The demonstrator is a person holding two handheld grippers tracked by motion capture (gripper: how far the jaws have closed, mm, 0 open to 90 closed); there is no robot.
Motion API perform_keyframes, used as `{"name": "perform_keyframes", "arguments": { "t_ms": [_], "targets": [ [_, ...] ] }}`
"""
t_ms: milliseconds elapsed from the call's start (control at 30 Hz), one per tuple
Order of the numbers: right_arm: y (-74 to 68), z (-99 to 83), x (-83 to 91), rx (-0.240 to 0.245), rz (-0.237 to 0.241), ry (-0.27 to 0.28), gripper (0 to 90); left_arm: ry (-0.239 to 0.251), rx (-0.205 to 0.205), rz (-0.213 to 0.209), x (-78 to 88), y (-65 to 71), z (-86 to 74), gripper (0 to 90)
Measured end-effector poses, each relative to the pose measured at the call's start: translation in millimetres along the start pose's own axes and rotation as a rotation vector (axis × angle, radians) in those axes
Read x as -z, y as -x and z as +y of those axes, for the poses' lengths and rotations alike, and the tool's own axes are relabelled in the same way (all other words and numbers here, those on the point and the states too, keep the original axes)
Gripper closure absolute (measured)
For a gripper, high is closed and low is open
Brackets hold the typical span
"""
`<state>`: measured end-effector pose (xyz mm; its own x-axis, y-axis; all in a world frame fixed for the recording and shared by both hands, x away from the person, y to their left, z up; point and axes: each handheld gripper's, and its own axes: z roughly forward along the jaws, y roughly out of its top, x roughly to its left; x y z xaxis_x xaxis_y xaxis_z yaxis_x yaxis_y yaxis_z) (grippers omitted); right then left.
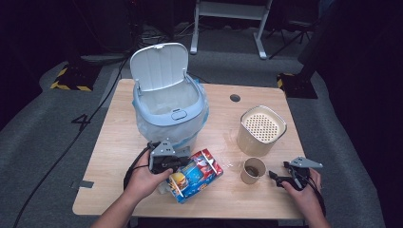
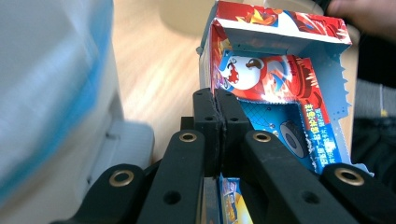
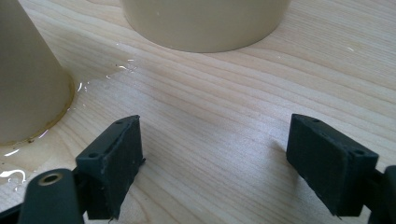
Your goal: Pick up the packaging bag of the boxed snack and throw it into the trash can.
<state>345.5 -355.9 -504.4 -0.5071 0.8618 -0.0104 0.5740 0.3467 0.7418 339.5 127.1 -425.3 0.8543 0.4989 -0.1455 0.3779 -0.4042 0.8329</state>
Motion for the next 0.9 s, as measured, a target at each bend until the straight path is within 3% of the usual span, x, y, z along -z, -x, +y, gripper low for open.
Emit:
{"name": "perform_keyframes", "arguments": {
  "t_ms": [233,533,667,900],
  "targets": [
    [0.0,0.0,0.0,0.0,0.0,0.0,18.5,0.141,-0.022,0.027,18.0,4.2,12.6,88.5],
    [0.0,0.0,0.0,0.0,0.0,0.0,18.5,0.243,-0.062,0.039,40.0,6.6,34.0,88.4],
    [0.0,0.0,0.0,0.0,0.0,0.0,18.5,0.278,-0.077,0.054,49.3,6.3,42.5,88.3],
    [0.0,0.0,0.0,0.0,0.0,0.0,18.5,0.29,-0.115,0.088,62.4,3.1,60.1,88.3]
  ]
}}
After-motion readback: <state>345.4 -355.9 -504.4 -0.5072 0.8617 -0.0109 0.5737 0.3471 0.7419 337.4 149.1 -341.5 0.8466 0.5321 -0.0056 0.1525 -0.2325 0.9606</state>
